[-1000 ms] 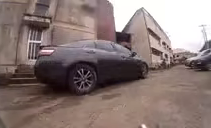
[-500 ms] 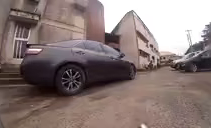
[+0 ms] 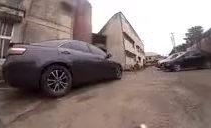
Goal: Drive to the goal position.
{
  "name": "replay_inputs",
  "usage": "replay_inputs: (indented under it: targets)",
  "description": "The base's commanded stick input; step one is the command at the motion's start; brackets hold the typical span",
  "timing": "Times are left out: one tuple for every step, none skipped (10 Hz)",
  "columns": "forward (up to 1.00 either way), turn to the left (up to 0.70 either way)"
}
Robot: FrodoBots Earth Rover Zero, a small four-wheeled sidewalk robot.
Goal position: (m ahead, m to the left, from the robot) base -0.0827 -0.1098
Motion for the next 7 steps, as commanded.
replay_inputs:
  targets:
    - [0.00,-0.70]
    - [0.00,-0.70]
    - [0.00,-0.45]
    - [0.00,0.00]
    - [0.00,0.00]
    - [0.00,0.00]
    - [0.00,0.00]
